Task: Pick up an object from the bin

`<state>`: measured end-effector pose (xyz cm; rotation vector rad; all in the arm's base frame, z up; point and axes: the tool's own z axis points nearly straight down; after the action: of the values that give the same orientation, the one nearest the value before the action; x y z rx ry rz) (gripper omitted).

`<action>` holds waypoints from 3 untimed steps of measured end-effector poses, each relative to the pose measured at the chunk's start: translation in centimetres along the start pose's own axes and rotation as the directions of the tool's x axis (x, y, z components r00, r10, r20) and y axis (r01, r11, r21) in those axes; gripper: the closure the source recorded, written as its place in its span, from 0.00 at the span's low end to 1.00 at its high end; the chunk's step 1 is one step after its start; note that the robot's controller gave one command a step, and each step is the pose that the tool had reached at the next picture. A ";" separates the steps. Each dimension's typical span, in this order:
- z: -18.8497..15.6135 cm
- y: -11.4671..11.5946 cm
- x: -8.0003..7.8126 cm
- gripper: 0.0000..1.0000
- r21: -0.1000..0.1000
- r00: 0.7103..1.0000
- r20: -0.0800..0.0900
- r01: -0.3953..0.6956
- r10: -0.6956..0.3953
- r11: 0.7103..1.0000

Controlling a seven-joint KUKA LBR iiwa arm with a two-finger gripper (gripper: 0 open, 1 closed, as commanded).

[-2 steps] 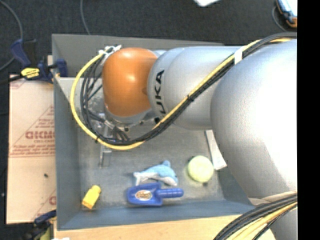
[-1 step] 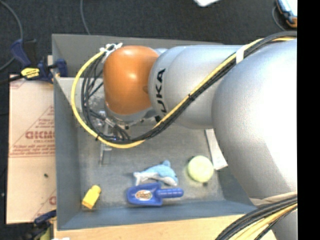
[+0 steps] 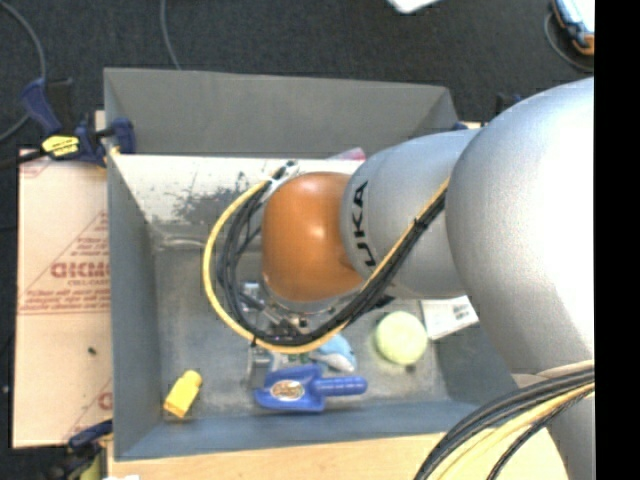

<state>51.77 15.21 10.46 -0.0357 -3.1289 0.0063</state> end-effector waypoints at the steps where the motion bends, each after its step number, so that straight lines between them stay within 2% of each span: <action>1: 1.1 2.3 0.1 0.00 0.002 0.914 0.014 0.406 -0.406 0.914; 2: 2.7 -4.5 2.3 0.00 -0.001 0.960 0.006 0.281 -0.281 0.960; 3: 3.3 -7.6 3.3 1.00 -0.002 0.991 0.002 0.137 -0.137 0.991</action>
Offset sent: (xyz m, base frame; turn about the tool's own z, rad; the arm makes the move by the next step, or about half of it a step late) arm -0.0358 -0.0758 -0.0337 -0.1421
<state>48.28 7.63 7.20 0.1796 -3.1260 0.0020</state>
